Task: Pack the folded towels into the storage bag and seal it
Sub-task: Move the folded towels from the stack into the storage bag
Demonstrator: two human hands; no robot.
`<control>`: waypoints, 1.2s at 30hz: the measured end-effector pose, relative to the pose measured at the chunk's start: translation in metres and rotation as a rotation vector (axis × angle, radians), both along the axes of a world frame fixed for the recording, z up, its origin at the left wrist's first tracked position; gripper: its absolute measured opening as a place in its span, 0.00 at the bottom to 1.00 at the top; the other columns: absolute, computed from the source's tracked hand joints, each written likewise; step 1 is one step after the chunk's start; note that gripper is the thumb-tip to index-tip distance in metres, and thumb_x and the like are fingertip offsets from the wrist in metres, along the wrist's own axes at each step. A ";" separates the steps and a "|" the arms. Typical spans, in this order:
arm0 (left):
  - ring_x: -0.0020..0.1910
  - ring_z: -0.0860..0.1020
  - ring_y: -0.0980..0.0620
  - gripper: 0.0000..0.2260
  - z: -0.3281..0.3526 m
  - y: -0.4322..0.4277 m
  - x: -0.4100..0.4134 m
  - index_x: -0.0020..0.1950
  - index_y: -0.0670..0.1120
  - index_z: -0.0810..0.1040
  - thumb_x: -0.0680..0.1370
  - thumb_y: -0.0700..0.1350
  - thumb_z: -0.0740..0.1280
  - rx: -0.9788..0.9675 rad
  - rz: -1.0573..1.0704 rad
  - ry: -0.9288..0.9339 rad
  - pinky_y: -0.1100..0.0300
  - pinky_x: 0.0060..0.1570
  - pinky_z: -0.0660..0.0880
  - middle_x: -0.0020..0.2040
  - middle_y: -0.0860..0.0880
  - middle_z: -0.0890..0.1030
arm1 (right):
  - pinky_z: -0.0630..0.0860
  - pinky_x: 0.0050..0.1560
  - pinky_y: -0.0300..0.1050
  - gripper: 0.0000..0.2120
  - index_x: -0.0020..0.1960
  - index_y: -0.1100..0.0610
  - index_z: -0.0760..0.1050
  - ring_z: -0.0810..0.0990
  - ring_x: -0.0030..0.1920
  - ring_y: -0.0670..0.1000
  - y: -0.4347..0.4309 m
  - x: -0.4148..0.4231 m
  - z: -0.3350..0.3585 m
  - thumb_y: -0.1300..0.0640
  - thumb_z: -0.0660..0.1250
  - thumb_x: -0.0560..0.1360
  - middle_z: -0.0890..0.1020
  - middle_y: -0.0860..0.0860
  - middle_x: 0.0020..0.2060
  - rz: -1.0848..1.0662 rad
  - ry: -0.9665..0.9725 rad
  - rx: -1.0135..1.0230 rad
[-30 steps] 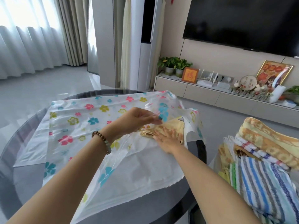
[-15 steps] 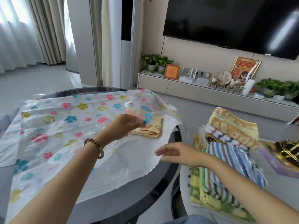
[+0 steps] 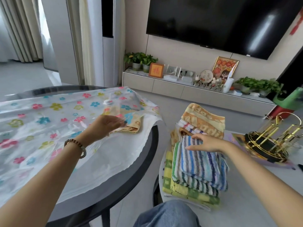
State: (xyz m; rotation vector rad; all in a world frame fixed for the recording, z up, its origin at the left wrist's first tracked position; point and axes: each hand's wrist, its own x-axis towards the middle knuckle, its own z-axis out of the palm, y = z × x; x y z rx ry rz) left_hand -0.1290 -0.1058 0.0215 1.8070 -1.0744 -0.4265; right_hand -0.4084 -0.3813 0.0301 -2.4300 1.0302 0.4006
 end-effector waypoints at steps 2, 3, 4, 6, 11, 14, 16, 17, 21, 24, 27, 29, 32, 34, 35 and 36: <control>0.28 0.74 0.60 0.09 -0.002 -0.001 0.000 0.51 0.49 0.83 0.76 0.50 0.65 0.012 0.007 0.002 0.62 0.26 0.71 0.47 0.52 0.85 | 0.62 0.68 0.46 0.50 0.75 0.52 0.57 0.63 0.73 0.52 -0.002 0.006 -0.002 0.27 0.66 0.62 0.61 0.50 0.75 0.004 0.075 -0.020; 0.26 0.73 0.62 0.09 -0.003 -0.002 0.000 0.51 0.50 0.83 0.76 0.50 0.65 0.015 0.013 0.006 0.66 0.24 0.69 0.46 0.53 0.84 | 0.63 0.68 0.46 0.52 0.76 0.53 0.56 0.63 0.73 0.53 -0.004 0.008 -0.002 0.26 0.66 0.61 0.61 0.50 0.76 0.003 0.117 -0.027; 0.25 0.72 0.62 0.09 -0.004 -0.002 0.000 0.50 0.51 0.82 0.76 0.50 0.65 0.017 0.016 0.010 0.67 0.23 0.68 0.46 0.54 0.84 | 0.62 0.68 0.46 0.54 0.76 0.54 0.55 0.63 0.73 0.53 -0.005 0.010 -0.002 0.26 0.66 0.60 0.60 0.51 0.76 0.001 0.155 -0.031; 0.24 0.72 0.62 0.08 -0.004 -0.003 -0.001 0.50 0.52 0.82 0.75 0.51 0.65 0.017 0.015 0.020 0.68 0.22 0.67 0.45 0.54 0.84 | 0.62 0.68 0.44 0.55 0.76 0.55 0.56 0.64 0.73 0.53 -0.006 0.012 0.000 0.26 0.68 0.59 0.61 0.52 0.75 0.015 0.189 -0.023; 0.24 0.71 0.61 0.08 -0.006 -0.003 -0.002 0.47 0.55 0.82 0.73 0.54 0.65 0.014 -0.010 0.039 0.68 0.22 0.68 0.45 0.54 0.85 | 0.61 0.70 0.45 0.62 0.76 0.56 0.54 0.62 0.74 0.53 -0.009 0.011 0.003 0.23 0.65 0.52 0.60 0.53 0.76 0.034 0.211 0.007; 0.26 0.72 0.60 0.08 -0.008 -0.003 0.000 0.48 0.54 0.82 0.74 0.52 0.65 0.019 -0.016 0.022 0.66 0.24 0.69 0.45 0.53 0.85 | 0.60 0.72 0.48 0.61 0.77 0.55 0.53 0.60 0.75 0.53 -0.011 0.010 0.002 0.24 0.66 0.54 0.58 0.52 0.77 0.013 0.176 0.018; 0.28 0.74 0.58 0.10 -0.010 -0.003 0.002 0.50 0.51 0.83 0.74 0.52 0.65 0.016 -0.020 -0.007 0.68 0.25 0.70 0.46 0.51 0.85 | 0.59 0.73 0.49 0.58 0.77 0.55 0.52 0.60 0.75 0.53 -0.013 0.008 0.001 0.27 0.68 0.58 0.57 0.52 0.77 0.004 0.132 0.014; 0.29 0.76 0.58 0.11 -0.010 -0.002 0.003 0.51 0.50 0.83 0.74 0.53 0.65 0.010 -0.024 -0.014 0.70 0.26 0.71 0.47 0.51 0.85 | 0.60 0.73 0.50 0.57 0.77 0.55 0.54 0.61 0.74 0.53 -0.013 0.007 0.001 0.28 0.69 0.58 0.59 0.52 0.76 0.005 0.120 0.019; 0.34 0.80 0.51 0.13 -0.011 -0.002 0.004 0.51 0.50 0.83 0.74 0.54 0.65 0.015 -0.023 -0.023 0.67 0.30 0.73 0.47 0.50 0.85 | 0.66 0.70 0.51 0.57 0.75 0.54 0.58 0.70 0.69 0.54 -0.016 0.003 0.004 0.28 0.71 0.55 0.67 0.52 0.73 -0.006 0.076 0.092; 0.27 0.75 0.61 0.11 -0.011 -0.003 0.004 0.52 0.49 0.83 0.75 0.51 0.65 0.007 -0.019 -0.032 0.71 0.25 0.69 0.47 0.49 0.85 | 0.68 0.67 0.48 0.55 0.76 0.55 0.50 0.70 0.67 0.54 -0.015 0.001 0.008 0.32 0.72 0.61 0.66 0.53 0.72 -0.048 0.058 0.050; 0.23 0.71 0.61 0.11 -0.012 -0.001 0.005 0.52 0.47 0.83 0.75 0.50 0.67 0.026 -0.011 -0.055 0.71 0.23 0.68 0.48 0.48 0.84 | 0.78 0.52 0.40 0.43 0.63 0.56 0.71 0.81 0.56 0.51 -0.012 -0.002 0.017 0.32 0.73 0.56 0.80 0.51 0.60 -0.022 0.051 0.084; 0.22 0.71 0.60 0.12 -0.010 0.002 0.006 0.50 0.45 0.84 0.74 0.51 0.66 0.051 -0.005 -0.084 0.71 0.22 0.67 0.46 0.45 0.84 | 0.81 0.48 0.42 0.37 0.54 0.56 0.77 0.84 0.48 0.50 -0.007 -0.003 0.028 0.31 0.73 0.55 0.85 0.51 0.50 -0.004 0.021 0.084; 0.26 0.73 0.54 0.13 -0.002 0.005 0.007 0.47 0.46 0.84 0.77 0.51 0.63 0.030 0.026 -0.098 0.68 0.22 0.67 0.45 0.45 0.85 | 0.79 0.46 0.42 0.39 0.54 0.52 0.76 0.85 0.44 0.48 0.002 0.002 0.048 0.28 0.71 0.52 0.85 0.49 0.46 -0.033 -0.086 0.106; 0.22 0.70 0.60 0.13 0.006 0.007 0.009 0.48 0.45 0.83 0.78 0.49 0.61 -0.022 0.060 -0.075 0.70 0.20 0.64 0.47 0.49 0.84 | 0.80 0.47 0.44 0.40 0.54 0.50 0.76 0.85 0.43 0.48 0.018 0.013 0.060 0.27 0.72 0.50 0.85 0.48 0.45 -0.043 -0.188 0.182; 0.20 0.68 0.61 0.14 0.009 0.009 0.011 0.49 0.45 0.83 0.79 0.49 0.60 -0.040 0.070 -0.060 0.71 0.19 0.63 0.47 0.49 0.84 | 0.80 0.48 0.46 0.41 0.55 0.51 0.75 0.86 0.44 0.49 0.027 0.021 0.062 0.28 0.74 0.50 0.85 0.49 0.46 -0.044 -0.252 0.223; 0.19 0.66 0.60 0.14 0.013 0.011 0.013 0.50 0.45 0.83 0.80 0.49 0.59 -0.049 0.073 -0.045 0.71 0.19 0.62 0.48 0.50 0.84 | 0.80 0.51 0.48 0.42 0.57 0.52 0.74 0.85 0.46 0.51 0.038 0.031 0.062 0.30 0.75 0.51 0.85 0.50 0.48 -0.056 -0.314 0.265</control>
